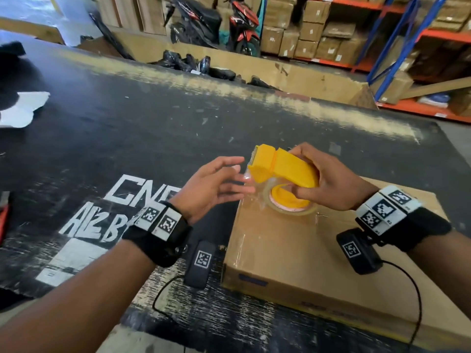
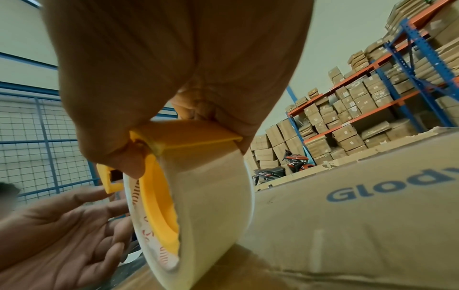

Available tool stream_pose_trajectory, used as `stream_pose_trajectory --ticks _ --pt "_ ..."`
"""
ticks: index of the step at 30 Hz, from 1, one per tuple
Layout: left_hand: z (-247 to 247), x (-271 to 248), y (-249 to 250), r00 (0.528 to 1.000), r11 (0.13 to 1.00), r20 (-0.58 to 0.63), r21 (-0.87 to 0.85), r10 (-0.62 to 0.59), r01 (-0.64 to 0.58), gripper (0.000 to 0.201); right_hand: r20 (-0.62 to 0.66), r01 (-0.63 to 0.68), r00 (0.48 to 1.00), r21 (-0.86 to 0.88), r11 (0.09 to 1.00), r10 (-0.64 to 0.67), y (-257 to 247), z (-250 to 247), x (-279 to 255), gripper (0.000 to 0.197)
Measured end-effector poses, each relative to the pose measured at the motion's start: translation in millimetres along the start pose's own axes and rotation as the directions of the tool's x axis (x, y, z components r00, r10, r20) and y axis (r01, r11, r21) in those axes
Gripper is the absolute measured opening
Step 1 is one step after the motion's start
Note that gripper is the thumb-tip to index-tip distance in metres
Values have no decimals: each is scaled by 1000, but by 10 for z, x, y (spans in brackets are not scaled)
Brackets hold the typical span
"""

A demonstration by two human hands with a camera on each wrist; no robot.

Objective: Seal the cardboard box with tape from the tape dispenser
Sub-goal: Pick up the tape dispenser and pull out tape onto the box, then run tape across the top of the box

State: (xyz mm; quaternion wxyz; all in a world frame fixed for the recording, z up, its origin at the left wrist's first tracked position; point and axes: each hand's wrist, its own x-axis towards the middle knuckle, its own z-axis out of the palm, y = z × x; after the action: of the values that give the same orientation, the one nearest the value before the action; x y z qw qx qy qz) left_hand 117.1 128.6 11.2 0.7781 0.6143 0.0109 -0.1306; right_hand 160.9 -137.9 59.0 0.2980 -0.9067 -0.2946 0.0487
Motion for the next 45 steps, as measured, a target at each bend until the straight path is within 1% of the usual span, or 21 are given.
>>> stream_pose_trajectory --ticks 2,6,8,11,13,15,19,22,24,26,30,33,36,38,39,40,41,42,43,44,45 --pt "24 62 14 1000 998 -1 -49 -29 29 39 11 -9 1000 -5 1000 9 -33 2 2 51" --pt "11 151 57 998 994 -55 -106 -23 17 46 42 -26 999 -44 999 28 -106 -3 29 54" --pt "-30 167 73 997 997 -74 -71 -10 5 49 64 -26 998 -57 998 29 -147 -9 47 59" --pt "-102 171 69 996 1000 -87 14 19 -18 48 118 -21 993 -75 997 30 -211 -47 61 78" --pt "-140 169 38 998 998 -58 57 17 -13 47 151 -28 987 -130 991 48 -238 -105 56 89" --pt "-144 165 -25 1000 998 -24 66 3 -1 48 185 -29 981 -193 981 65 -261 -160 38 94" --pt "-139 183 -156 999 998 -36 60 -9 11 48 246 -21 965 -263 965 88 -377 -191 93 90" --pt "-277 170 -195 992 1000 -126 28 2 1 47 243 -10 966 -306 952 88 -402 -229 119 86" --pt "-398 149 -228 983 1000 -181 24 -2 6 48 253 -8 963 -326 945 96 -358 -285 81 89" --pt "-449 130 -278 981 1000 -191 19 -9 13 47 272 -27 955 -325 945 121 -319 -329 36 87" --pt "-447 147 -399 979 1000 -201 3 -20 21 44 292 -34 947 -320 947 133 -314 -323 27 91" --pt "-466 173 -507 976 997 -203 -25 -76 73 43 296 -27 945 -344 938 136 -284 -293 44 93" --pt "-394 223 -604 971 985 -166 -20 -173 172 42 297 -26 944 -361 932 141 -277 -277 39 94" --pt "-316 268 -685 960 964 -136 77 -244 256 38 292 -24 947 -355 935 135 -283 -273 30 92" --pt "-284 284 -733 957 942 -135 187 -258 280 37 289 -23 948 -351 936 131 -280 -272 30 91" --pt "-262 283 -780 960 902 -144 332 -241 276 36 290 -20 949 -348 937 128 -278 -272 29 90" --pt "-255 268 -812 968 843 -159 479 -191 245 34 292 -17 948 -347 938 126 -274 -268 27 89" --pt "-258 232 -817 979 780 -171 596 -108 190 31 294 -14 948 -347 938 123 -269 -261 26 90" --pt "-270 199 -801 987 742 -159 661 -6 111 31 292 -13 949 -347 938 121 -257 -260 25 92" --pt "-268 146 -747 990 731 -113 682 82 17 36 288 -15 950 -346 938 122 -245 -261 24 94" --pt "-256 96 -681 990 733 -40 677 133 -71 46 284 -19 951 -345 938 124 -237 -260 21 95"
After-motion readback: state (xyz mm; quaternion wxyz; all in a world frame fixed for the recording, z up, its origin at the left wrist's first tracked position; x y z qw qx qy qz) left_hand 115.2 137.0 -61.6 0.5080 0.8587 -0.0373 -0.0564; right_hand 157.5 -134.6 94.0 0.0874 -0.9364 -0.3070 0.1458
